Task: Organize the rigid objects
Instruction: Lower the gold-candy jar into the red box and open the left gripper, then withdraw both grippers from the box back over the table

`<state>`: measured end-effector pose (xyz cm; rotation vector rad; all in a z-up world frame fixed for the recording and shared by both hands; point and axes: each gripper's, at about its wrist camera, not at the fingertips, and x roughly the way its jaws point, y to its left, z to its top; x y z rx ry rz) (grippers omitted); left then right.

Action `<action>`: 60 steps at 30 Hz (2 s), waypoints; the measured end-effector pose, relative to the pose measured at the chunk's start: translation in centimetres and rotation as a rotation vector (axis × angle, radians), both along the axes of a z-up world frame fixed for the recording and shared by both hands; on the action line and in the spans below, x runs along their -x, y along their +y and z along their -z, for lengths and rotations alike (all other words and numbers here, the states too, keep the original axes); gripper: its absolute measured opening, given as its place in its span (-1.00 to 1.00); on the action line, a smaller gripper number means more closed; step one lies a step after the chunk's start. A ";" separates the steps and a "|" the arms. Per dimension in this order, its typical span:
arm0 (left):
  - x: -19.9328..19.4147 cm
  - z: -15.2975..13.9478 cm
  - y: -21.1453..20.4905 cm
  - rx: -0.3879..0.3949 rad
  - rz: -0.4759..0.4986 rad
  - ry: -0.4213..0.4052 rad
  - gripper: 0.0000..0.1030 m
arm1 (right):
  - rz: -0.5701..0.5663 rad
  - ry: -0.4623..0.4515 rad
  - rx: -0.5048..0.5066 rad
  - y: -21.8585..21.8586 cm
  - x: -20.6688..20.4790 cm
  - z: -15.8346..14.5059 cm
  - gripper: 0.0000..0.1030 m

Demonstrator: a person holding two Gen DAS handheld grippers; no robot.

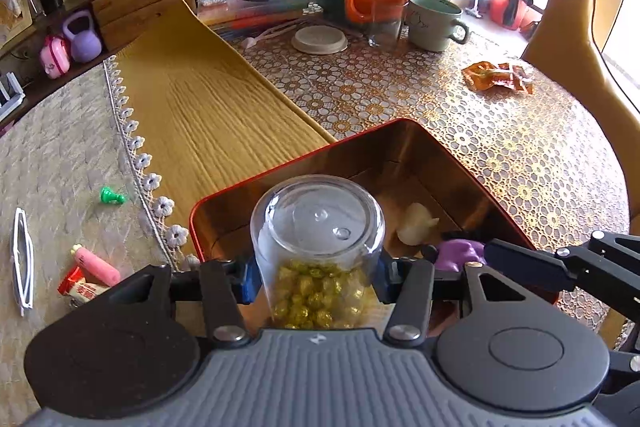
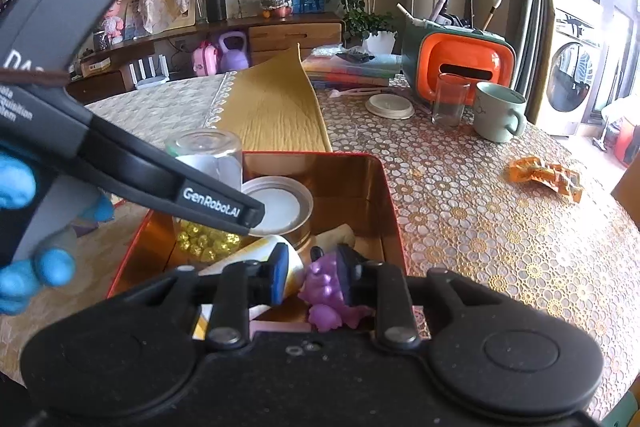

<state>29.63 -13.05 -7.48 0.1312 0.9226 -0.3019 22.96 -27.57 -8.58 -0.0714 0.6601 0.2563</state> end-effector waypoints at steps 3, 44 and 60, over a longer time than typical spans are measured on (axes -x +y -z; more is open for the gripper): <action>0.4 -0.2 0.5 0.037 0.002 0.000 0.23 | -0.005 0.010 0.004 0.0 0.0 0.2 -0.46; 13.6 -5.6 16.6 0.121 -0.197 -0.220 0.61 | -0.163 -0.089 -0.001 6.9 6.6 -4.1 0.70; 9.9 -3.7 23.5 0.080 -0.364 -0.217 0.61 | -0.370 -0.085 -0.015 15.5 5.8 -2.8 1.00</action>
